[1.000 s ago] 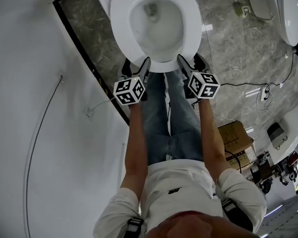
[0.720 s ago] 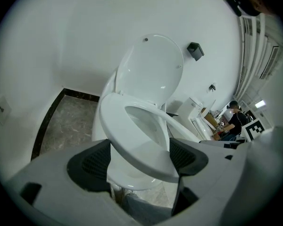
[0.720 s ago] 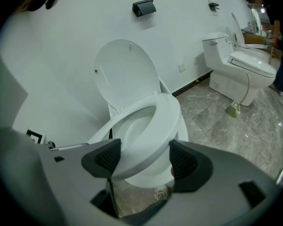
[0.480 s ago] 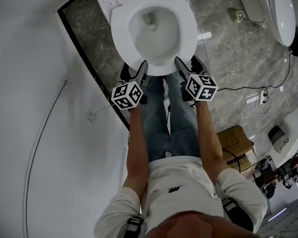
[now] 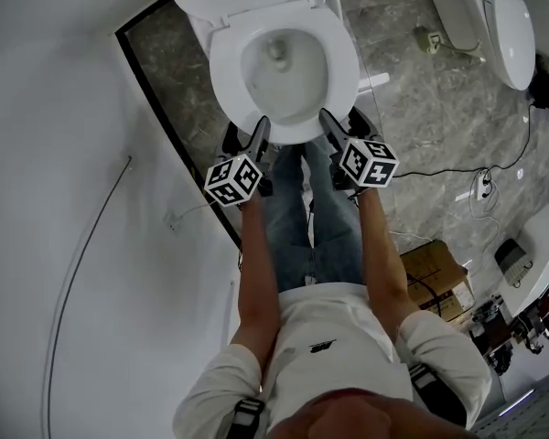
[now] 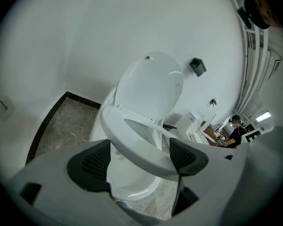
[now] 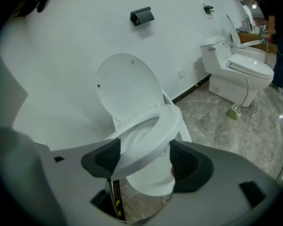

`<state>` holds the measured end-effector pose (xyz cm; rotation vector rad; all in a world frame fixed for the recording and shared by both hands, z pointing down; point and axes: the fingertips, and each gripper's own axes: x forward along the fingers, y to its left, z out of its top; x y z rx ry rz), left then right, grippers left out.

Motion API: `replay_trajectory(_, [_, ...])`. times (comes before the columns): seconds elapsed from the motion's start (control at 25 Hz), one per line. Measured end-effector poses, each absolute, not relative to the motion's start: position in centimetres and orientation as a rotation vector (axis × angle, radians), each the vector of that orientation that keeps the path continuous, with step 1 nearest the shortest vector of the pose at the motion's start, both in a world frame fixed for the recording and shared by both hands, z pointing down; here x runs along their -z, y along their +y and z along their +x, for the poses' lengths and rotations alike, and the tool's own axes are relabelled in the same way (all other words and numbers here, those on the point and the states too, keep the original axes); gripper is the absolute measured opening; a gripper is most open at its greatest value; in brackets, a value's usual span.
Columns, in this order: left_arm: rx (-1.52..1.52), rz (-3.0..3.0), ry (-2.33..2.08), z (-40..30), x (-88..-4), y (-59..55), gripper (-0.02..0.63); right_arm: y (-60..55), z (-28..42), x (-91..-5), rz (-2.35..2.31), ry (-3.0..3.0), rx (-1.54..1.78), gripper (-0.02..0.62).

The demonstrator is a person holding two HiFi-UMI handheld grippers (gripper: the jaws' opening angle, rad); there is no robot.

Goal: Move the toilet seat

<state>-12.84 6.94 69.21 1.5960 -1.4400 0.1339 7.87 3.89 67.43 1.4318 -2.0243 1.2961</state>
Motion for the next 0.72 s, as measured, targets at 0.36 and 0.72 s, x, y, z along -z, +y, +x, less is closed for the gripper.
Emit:
replay_trajectory(0.36, [-0.395, 1.936, -1.490, -13.1, -63.6, 6.6, 0.362, 2.1, 7.7, -65.1, 1.461, -2.019, -1.339, 0.325])
replay_trajectory(0.72, [-0.630, 2.248, -1.292, -8.1, -60.1, 7.3, 0.362, 0.9, 7.4, -63.7, 1.470, -1.990, -1.369, 0.325])
